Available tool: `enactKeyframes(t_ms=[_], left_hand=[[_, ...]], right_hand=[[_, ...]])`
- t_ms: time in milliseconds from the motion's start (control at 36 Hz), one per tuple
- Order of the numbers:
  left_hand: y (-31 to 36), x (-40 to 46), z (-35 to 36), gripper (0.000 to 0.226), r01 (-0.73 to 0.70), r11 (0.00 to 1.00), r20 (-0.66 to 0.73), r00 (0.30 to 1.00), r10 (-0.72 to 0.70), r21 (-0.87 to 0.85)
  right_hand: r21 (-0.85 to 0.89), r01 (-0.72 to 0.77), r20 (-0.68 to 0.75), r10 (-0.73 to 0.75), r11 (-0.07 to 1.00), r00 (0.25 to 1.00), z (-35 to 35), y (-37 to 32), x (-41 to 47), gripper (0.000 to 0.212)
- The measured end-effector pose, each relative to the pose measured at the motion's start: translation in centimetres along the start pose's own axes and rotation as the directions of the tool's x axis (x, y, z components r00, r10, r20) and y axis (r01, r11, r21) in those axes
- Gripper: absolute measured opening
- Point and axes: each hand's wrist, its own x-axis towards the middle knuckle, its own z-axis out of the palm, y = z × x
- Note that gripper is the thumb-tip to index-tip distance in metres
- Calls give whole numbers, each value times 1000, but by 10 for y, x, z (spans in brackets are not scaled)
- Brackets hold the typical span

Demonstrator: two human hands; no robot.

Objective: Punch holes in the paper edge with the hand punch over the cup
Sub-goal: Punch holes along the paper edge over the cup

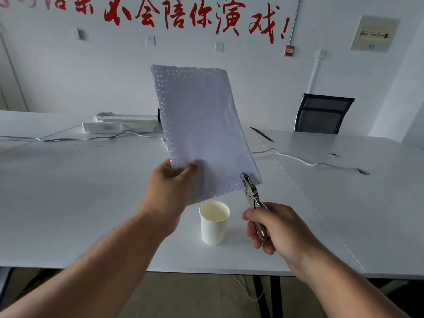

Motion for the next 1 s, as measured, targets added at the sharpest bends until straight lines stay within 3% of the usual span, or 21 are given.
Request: enactKeyframes(t_ms=[167,417,1000], left_hand=[[1,-2,2,30,0,1000,-3,1000,0,-1],[-9,0,-7,13,2,1000,-23,1000,-2,17],[-43,-5,-48,17,51,995,-94,995,-43,80]], right_hand=[[-18,-3,-35,2,1000,999,0,-1,1,32],[-25,-21,-28,20,999,999,4,4,3,22],[-88,-76,41,80,993,996,35,21,10,23]])
